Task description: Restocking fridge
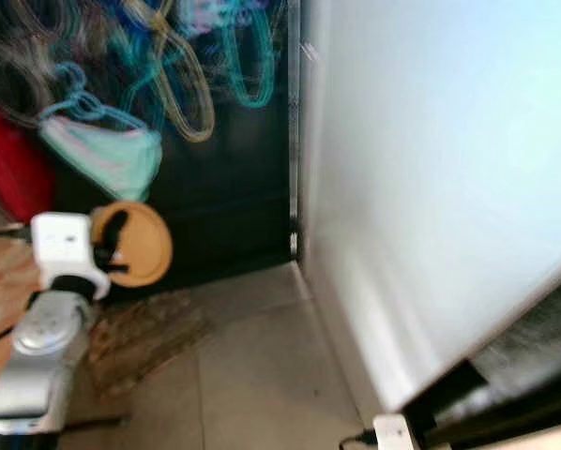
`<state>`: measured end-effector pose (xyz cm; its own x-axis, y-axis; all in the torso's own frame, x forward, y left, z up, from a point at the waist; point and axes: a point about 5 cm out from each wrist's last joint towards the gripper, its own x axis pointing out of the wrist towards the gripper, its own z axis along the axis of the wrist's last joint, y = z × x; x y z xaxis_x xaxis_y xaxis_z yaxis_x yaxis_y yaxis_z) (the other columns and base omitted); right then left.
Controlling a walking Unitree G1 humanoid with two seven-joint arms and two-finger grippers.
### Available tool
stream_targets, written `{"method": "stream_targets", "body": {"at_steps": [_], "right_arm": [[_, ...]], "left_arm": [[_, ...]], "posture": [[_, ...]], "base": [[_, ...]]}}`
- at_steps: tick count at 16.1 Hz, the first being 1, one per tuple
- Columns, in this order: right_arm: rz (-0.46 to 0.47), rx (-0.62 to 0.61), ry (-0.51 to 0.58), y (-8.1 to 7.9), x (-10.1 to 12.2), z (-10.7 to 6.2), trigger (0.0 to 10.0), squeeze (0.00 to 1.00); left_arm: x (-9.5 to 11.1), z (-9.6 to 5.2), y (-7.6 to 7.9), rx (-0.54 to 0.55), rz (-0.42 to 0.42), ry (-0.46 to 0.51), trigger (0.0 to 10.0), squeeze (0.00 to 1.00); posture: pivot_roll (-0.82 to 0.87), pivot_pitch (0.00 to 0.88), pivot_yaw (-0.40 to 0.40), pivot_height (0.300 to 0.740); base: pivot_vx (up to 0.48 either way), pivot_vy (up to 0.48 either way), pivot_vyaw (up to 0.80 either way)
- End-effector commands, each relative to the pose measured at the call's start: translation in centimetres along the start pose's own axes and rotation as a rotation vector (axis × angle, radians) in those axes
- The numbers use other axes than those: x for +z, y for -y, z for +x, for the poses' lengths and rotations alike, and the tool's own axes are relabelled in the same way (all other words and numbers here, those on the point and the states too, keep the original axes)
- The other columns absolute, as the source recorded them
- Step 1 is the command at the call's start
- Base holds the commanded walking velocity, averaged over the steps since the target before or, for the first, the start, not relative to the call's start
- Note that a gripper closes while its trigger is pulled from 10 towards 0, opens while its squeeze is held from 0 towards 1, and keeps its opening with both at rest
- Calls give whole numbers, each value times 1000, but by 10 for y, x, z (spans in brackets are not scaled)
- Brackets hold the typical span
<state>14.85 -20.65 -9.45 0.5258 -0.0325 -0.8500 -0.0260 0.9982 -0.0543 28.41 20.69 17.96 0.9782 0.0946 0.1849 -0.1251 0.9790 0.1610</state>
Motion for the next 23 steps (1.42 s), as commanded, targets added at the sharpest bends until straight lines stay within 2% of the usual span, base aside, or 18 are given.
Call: {"method": "stream_targets", "body": {"at_steps": [1,5,7,9,11,13,14,16,19,21,23], "right_arm": [[12,-9,-35,4,-12,-3,10000,0],[10,-9,-36,4,-11,-3,10000,0],[9,-9,-37,5,-11,-3,10000,0],[8,-8,-37,5,-11,-3,10000,0],[7,-7,-38,5,-11,-3,10000,0],[7,-9,-37,5,-11,-3,10000,0],[8,-10,-37,5,-11,-3,10000,0],[12,-11,-36,5,-11,-3,10000,0],[17,-15,-34,5,-11,-3,10000,0],[19,-17,-30,5,-9,-2,10000,0],[27,-22,-22,4,-7,-2,10000,0]], "left_arm": [[1,1,4,-9,-1,11,10000,0],[2,1,5,-6,-6,15,10000,0],[0,1,4,8,-7,8,10000,0],[-2,1,1,33,-2,2,10000,0],[-11,-1,-8,106,13,-36,10000,0],[-31,-6,-22,191,22,-122,10000,0],[-53,-10,-26,208,-3,-224,10000,0],[-96,-25,-35,251,-24,-408,10000,0],[-145,-55,-48,353,-10,-632,10000,0],[-163,-69,-53,412,-34,-718,10000,0],[-175,-73,-52,398,-33,-762,10000,0]], "posture": [[-50,98,46,740],[-54,98,43,740],[-57,98,42,740],[-57,98,41,740],[-58,97,39,740],[-58,98,40,740],[-60,97,42,740],[-65,95,44,740],[-71,91,49,740],[-77,84,51,740],[-84,74,56,740]], "base": [[0,0,-800],[0,0,-800],[0,0,0],[0,0,-400],[0,0,-800],[0,0,-800],[0,0,-800],[0,0,-800],[0,0,-267],[0,0,0],[0,0,0]]}}
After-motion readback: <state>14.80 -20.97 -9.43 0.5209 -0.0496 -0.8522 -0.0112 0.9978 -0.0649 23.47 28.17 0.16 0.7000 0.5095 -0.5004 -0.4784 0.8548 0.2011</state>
